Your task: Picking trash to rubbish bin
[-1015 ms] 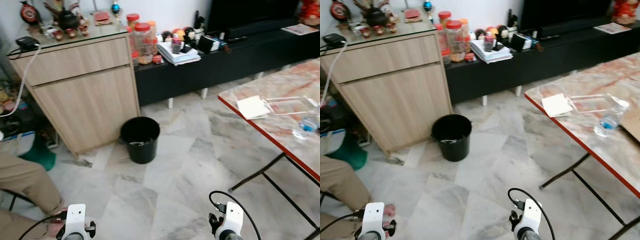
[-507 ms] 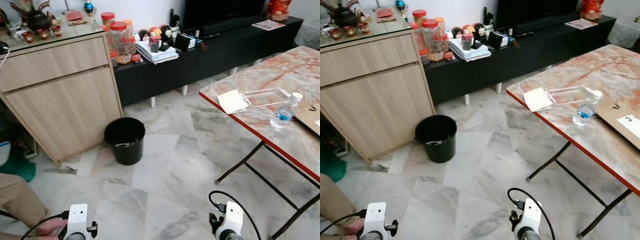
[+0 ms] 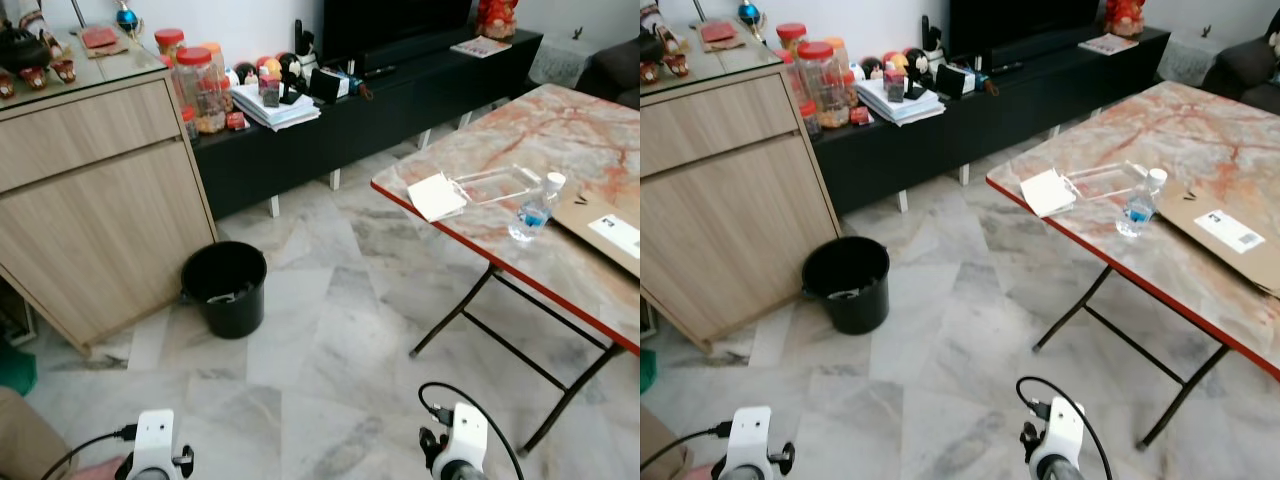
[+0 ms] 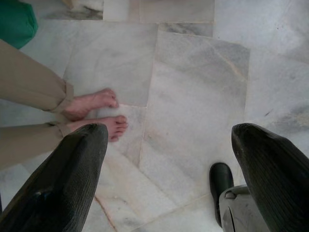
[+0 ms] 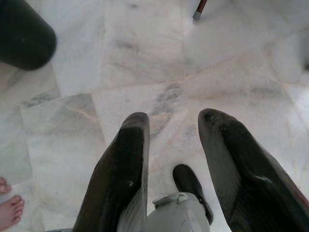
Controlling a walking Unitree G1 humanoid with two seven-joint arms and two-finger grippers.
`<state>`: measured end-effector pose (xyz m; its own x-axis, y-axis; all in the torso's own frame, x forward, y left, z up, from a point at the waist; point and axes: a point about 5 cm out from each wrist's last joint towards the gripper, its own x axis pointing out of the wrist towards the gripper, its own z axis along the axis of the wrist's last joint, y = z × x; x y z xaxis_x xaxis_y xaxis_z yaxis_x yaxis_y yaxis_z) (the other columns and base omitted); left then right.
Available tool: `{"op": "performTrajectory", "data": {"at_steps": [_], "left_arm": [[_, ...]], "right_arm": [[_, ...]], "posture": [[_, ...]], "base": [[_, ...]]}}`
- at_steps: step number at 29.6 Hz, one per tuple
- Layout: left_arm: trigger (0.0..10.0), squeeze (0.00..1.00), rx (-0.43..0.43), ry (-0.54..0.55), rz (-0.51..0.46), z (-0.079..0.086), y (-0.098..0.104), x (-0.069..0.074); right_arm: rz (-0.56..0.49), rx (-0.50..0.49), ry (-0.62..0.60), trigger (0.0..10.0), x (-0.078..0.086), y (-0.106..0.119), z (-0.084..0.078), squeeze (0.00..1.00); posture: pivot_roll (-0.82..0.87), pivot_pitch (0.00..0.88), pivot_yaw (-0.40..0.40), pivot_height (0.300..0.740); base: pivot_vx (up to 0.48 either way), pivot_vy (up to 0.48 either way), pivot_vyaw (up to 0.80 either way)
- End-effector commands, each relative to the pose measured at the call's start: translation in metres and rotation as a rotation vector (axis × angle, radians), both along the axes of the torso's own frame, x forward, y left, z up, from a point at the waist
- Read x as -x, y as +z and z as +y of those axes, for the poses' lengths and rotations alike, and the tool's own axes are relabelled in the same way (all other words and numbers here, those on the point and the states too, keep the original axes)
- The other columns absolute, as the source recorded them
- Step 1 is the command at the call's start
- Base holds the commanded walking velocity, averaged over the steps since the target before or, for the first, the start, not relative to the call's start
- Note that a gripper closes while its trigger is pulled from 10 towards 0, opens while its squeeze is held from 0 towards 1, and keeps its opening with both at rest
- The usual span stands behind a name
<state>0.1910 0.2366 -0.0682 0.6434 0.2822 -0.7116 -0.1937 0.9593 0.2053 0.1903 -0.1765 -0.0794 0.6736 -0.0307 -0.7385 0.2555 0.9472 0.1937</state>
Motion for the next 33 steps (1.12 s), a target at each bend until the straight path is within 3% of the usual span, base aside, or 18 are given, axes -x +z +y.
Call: {"op": "performTrajectory", "data": {"at_steps": [1,6,33], "left_arm": [[10.0,0.0,-0.004,0.018,0.018,0.0025,-0.0011,0.0026],[10.0,0.0,-0.004,0.02,0.022,0.0032,-0.0016,0.0037],[10.0,0.0,-0.006,0.014,0.017,0.0024,-0.0019,0.0046]], "right_arm": [[0.003,0.001,-0.003,10.0,-0.0008,0.0003,0.0001,0.0],[0.001,0.0,-0.003,10.0,-0.0011,0.0004,0.0008,0.0],[0.002,0.001,0.0,10.0,-0.0013,0.0004,0.001,0.0]], "posture": [[-0.03,0.003,0.005,0.74],[-0.03,0.01,0.004,0.74],[-0.03,0.027,0.0,0.74]], "base": [[0.0,0.0,-0.8],[0.0,0.374,-0.8],[0.0,0.0,-0.8]]}}
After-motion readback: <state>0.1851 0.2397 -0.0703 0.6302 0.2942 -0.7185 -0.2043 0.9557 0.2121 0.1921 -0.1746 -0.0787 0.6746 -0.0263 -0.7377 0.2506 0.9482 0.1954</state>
